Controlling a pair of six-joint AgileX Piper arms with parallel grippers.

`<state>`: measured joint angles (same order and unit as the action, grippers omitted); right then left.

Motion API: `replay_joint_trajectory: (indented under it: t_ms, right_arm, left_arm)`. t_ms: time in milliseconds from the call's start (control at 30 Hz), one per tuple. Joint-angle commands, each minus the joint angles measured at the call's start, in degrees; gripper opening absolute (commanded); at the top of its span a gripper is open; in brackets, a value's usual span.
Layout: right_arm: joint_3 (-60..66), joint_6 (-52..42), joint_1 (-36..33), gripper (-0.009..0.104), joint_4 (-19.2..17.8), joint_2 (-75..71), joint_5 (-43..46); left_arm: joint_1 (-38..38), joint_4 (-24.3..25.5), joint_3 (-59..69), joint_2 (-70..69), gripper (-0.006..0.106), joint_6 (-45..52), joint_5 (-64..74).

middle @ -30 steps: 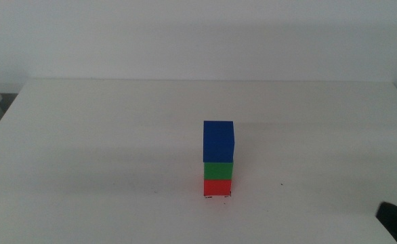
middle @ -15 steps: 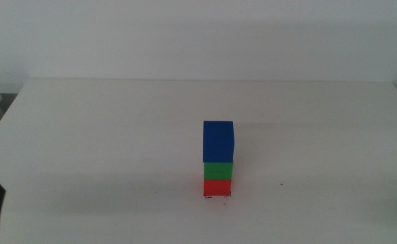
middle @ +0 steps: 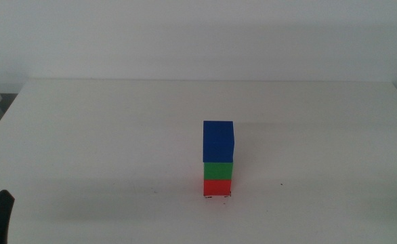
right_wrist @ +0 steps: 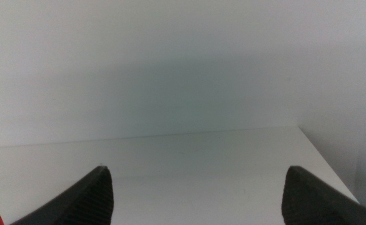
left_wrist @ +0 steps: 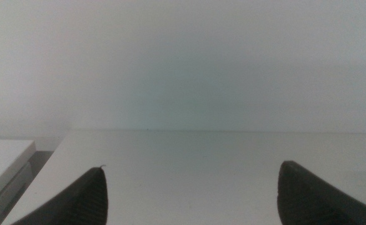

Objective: Stack red cubes first, then green, then blue cubes in a specific spot.

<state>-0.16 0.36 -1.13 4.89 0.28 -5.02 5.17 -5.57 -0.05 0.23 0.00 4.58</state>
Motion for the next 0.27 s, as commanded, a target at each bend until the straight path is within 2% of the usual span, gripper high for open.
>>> replay_joint_trajectory:
  t_ms: [0, 233]
  right_arm:
    - [0.16, -0.36, 0.5, 0.092, -0.62, -0.28, 0.67]
    - [0.16, -0.36, 0.5, 0.092, -0.51, -0.28, 0.67]
  left_arm:
    - [-0.06, -0.49, 0.05, -0.23, 0.091, 0.0, -0.49]
    - [-0.06, 1.28, 0.05, -0.23, 0.091, 0.0, -0.89]
